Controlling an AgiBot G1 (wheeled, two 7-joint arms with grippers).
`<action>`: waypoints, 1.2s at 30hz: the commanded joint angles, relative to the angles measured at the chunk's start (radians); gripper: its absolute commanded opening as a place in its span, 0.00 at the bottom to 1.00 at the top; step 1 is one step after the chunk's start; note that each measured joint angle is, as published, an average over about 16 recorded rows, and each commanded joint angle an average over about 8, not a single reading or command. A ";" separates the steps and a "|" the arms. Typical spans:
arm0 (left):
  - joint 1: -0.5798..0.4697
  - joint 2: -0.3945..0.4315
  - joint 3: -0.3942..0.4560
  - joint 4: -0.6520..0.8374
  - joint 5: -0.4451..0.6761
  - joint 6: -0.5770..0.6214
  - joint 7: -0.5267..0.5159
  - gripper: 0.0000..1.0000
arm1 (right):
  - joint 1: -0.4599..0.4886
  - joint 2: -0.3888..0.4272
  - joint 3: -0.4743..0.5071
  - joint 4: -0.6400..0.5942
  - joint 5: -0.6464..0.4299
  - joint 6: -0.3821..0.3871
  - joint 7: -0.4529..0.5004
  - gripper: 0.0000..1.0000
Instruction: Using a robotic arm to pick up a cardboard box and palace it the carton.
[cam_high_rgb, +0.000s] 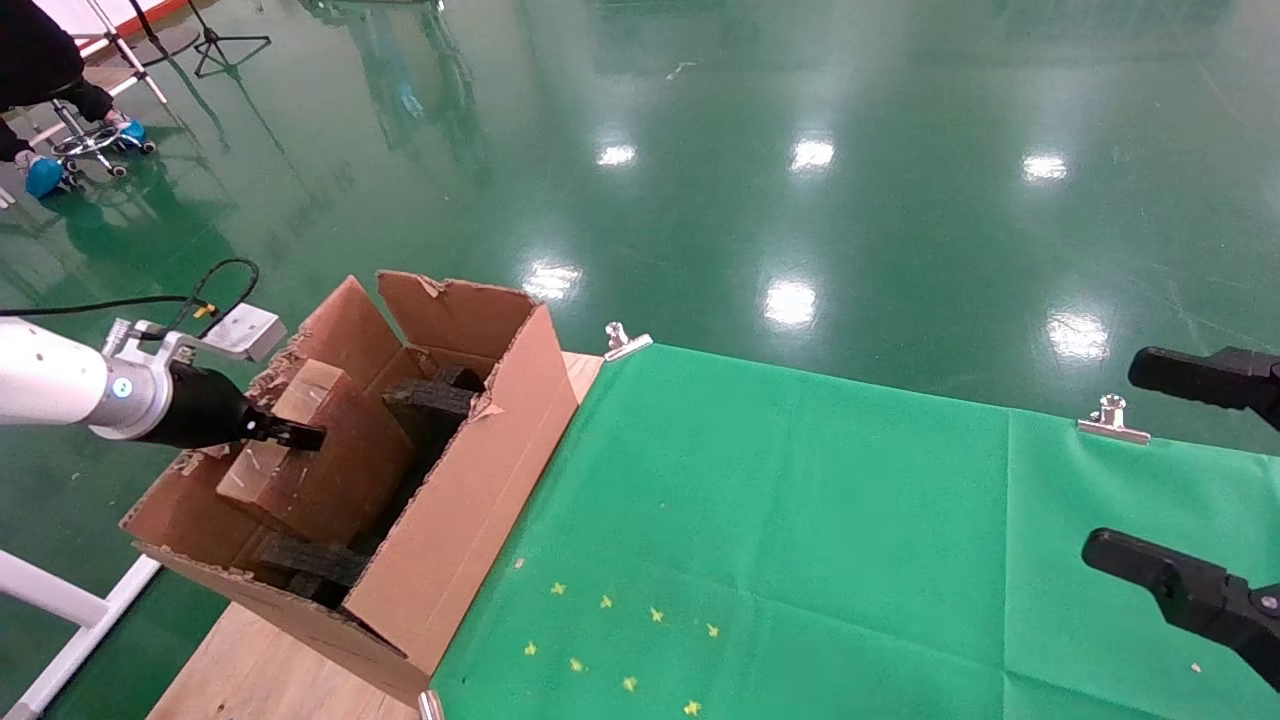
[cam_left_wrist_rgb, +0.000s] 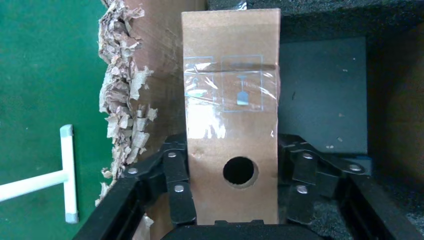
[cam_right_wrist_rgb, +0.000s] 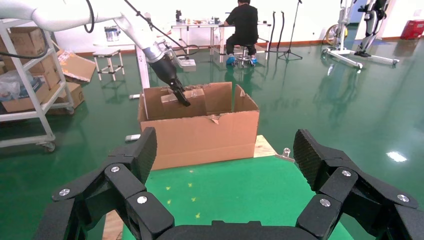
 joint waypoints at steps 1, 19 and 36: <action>0.000 -0.001 0.000 -0.003 -0.001 0.002 -0.001 1.00 | 0.000 0.000 0.000 0.000 0.000 0.000 0.000 1.00; -0.052 -0.065 -0.051 -0.146 -0.095 0.103 0.031 1.00 | 0.000 0.000 0.000 0.000 0.000 0.000 0.000 1.00; -0.077 -0.119 -0.085 -0.280 -0.155 0.171 0.015 1.00 | 0.000 0.000 0.000 0.000 0.000 0.000 0.000 1.00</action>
